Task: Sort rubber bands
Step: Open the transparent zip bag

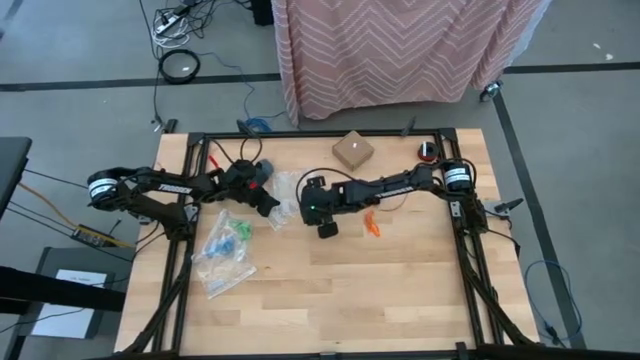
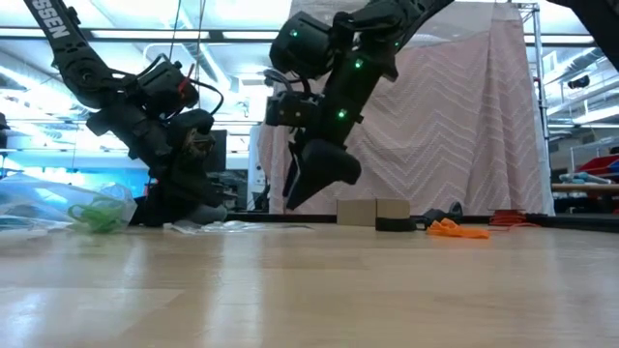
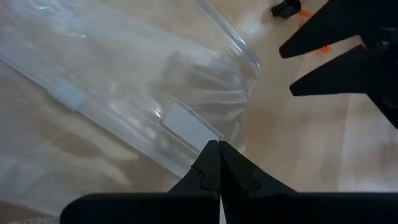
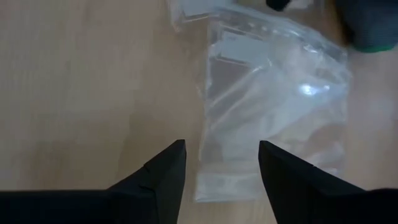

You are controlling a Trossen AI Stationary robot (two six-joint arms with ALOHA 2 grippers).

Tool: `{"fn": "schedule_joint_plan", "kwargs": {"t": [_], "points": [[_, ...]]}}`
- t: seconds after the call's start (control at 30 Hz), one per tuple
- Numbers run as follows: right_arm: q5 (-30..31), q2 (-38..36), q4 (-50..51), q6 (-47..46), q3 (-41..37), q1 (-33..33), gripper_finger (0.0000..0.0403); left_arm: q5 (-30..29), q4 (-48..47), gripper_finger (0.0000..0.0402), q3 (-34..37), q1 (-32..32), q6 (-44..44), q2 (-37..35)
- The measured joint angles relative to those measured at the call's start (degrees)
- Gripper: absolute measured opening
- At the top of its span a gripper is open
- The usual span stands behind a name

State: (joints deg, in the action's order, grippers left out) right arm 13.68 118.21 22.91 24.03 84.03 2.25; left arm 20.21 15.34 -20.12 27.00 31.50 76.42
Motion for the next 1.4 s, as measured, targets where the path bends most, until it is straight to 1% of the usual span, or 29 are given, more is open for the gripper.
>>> {"fn": "schedule_joint_plan", "kwargs": {"t": [0.07,0.17,0.23,0.3,0.37,0.57,0.67,0.83,0.93,1.1,1.17,1.27,1.4], "points": [[-1.51,0.46,-0.34,-0.01,0.02,0.5,0.0186,0.19,-0.05,0.0002,0.0,0.0,-0.15,0.0],[-0.77,0.99,0.65,0.04,-0.1,0.97,0.0184,1.35,-0.03,0.0002,0.0,0.02,-0.99,0.0],[-0.89,1.72,-0.61,-0.26,0.11,1.35,0.0183,1.57,-0.14,0.0002,0.02,0.0,-1.26,0.0],[-1.24,2.33,1.23,-0.93,-0.02,1.68,0.0184,2.0,-0.24,0.0002,0.02,0.0,-1.27,0.0],[-1.64,3.53,0.62,-1.12,0.04,1.89,0.0184,2.42,-0.04,0.0002,0.0,0.0,-1.28,0.0],[-0.63,4.09,0.68,-0.63,0.2,1.84,0.018,2.99,0.06,0.0002,0.02,0.0,-1.28,0.0],[0.56,4.13,1.22,-1.37,0.17,1.97,0.015,3.14,0.11,0.0002,0.02,0.0,-1.28,0.0],[-3.3,4.77,1.64,-3.27,0.2,2.74,0.0066,4.31,-0.08,0.0002,0.01,-0.07,-1.28,0.0],[-2.11,5.04,1.78,-3.34,0.22,2.38,0.0014,4.97,-0.05,0.0002,0.02,-0.09,-1.28,0.0],[5.07,4.86,1.98,-5.75,0.18,1.77,0.0001,5.22,-0.17,0.0002,0.0,-0.09,-1.47,0.0],[6.09,4.23,3.45,-5.99,0.4,1.36,0.0,4.63,0.18,0.0002,0.0,-0.09,-2.37,0.0],[7.0,2.79,6.16,-7.17,1.61,0.56,0.0,0.86,1.2,0.0002,0.02,-0.05,-2.81,0.0],[10.39,1.35,13.7,-11.46,2.11,-1.03,0.0,-0.28,2.78,0.0002,0.0,-0.02,-5.41,0.0]]}}
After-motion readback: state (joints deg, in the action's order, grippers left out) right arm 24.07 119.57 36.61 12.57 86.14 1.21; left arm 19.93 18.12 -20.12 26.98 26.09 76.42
